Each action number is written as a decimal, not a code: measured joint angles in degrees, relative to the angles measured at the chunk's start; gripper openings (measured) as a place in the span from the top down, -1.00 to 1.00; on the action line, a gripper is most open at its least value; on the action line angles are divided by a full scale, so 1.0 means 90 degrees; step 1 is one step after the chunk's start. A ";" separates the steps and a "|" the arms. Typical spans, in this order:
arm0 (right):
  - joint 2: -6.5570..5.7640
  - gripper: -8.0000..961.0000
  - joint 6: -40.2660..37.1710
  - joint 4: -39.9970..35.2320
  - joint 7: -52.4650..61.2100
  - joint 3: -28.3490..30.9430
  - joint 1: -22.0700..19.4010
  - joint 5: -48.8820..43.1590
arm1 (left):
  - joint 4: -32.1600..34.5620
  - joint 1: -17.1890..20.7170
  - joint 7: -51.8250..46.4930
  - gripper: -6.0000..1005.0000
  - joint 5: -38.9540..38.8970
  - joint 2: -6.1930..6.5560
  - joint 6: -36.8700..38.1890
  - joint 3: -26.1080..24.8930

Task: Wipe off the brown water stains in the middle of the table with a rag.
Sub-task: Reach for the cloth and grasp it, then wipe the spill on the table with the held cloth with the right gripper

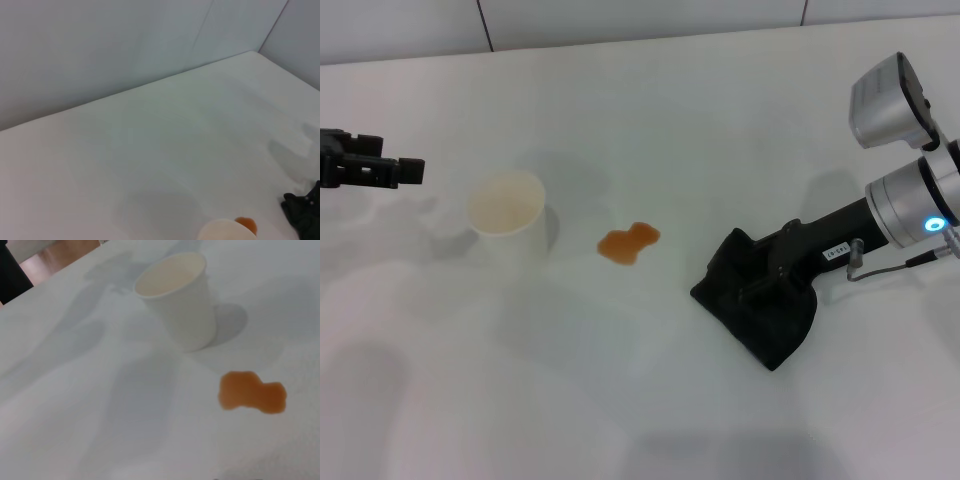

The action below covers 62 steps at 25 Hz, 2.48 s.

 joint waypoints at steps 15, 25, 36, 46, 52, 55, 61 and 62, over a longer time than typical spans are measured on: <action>0.0000 0.17 -0.0030 -0.0071 -0.0026 -0.0013 0.0067 -0.0238 | 0.0001 0.0011 -0.0007 -0.77 -0.0002 -0.0011 -0.0012 0.0000; 0.0000 0.40 -0.0120 -0.0128 -0.0076 -0.0011 0.0119 -0.0241 | 0.0001 0.0011 -0.0020 -0.78 -0.0008 -0.0010 -0.0017 0.0000; -0.0016 0.73 -0.0239 -0.0130 -0.0083 -0.0010 0.0231 -0.0199 | 0.0000 -0.0005 -0.0056 -0.78 -0.0007 -0.0019 -0.0019 0.0000; 0.0007 0.73 -0.0275 -0.0199 -0.0084 0.0002 0.0502 -0.0141 | 0.0000 -0.0007 -0.0056 -0.78 0.0000 -0.0038 -0.0040 0.0000; 0.0006 0.73 -0.0015 -0.0565 -0.0102 0.0012 0.0602 -0.0078 | 0.0001 -0.0009 -0.0056 -0.77 0.0004 -0.0057 -0.0062 0.0000; 0.0006 0.73 0.0213 -0.0763 -0.0113 0.0012 0.0652 -0.0055 | 0.0001 -0.0009 -0.0056 -0.77 0.0004 -0.0059 -0.0064 0.0000; 0.0018 0.73 0.0837 -0.1161 -0.0107 0.0011 0.0780 -0.0043 | 0.0013 -0.0009 -0.0056 -0.77 0.0004 -0.0060 -0.0068 0.0000; 0.0019 0.73 0.0954 -0.1239 -0.0107 0.0011 0.0798 -0.0043 | 0.0014 -0.0009 -0.0056 -0.77 0.0004 -0.0060 -0.0068 0.0000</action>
